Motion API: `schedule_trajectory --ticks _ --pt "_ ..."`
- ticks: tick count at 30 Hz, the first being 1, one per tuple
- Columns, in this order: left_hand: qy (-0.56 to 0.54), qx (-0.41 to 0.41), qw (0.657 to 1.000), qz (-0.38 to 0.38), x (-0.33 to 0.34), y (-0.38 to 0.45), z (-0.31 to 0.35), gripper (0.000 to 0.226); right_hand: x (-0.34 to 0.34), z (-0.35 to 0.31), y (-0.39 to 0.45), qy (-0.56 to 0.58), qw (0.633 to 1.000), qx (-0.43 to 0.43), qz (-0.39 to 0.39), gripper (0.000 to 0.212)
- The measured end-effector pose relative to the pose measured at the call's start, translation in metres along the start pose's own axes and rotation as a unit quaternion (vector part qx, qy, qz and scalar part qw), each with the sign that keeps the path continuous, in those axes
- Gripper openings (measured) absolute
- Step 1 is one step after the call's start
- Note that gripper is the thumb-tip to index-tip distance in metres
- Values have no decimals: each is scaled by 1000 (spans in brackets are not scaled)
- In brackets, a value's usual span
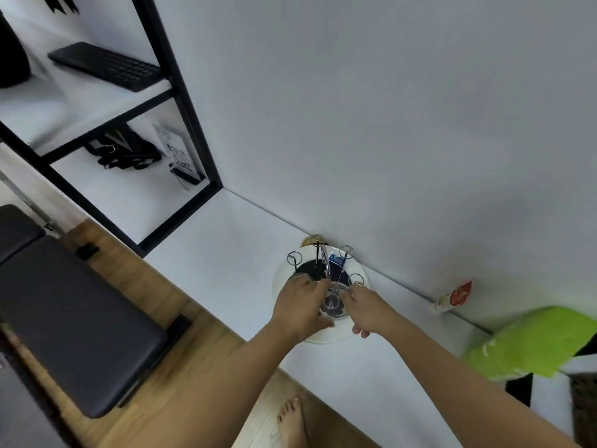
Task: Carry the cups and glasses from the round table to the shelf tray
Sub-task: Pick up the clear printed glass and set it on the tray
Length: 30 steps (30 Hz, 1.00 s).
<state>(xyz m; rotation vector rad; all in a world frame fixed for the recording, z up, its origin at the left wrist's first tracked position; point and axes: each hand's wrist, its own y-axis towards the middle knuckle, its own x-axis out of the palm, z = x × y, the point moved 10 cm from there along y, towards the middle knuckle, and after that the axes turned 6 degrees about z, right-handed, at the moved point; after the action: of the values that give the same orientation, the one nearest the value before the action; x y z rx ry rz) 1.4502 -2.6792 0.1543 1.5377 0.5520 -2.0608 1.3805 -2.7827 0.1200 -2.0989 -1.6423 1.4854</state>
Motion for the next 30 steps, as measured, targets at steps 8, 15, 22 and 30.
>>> schedule_trajectory --ticks 8,15,22,30 --pt "85 18 996 -29 18 4 -7 79 16 9 13 -20 1000 13 -12 37" --pt "118 28 990 -70 31 -2 -3 82 25 16 13 -42 999 12 -6 32" --pt "139 32 985 -99 23 -1 7 85 4 -9 -1 -123 990 -58 41 30" --pt "158 18 984 -83 -59 11 25 46 -56 -60 -39 -139 979 -128 82 34"
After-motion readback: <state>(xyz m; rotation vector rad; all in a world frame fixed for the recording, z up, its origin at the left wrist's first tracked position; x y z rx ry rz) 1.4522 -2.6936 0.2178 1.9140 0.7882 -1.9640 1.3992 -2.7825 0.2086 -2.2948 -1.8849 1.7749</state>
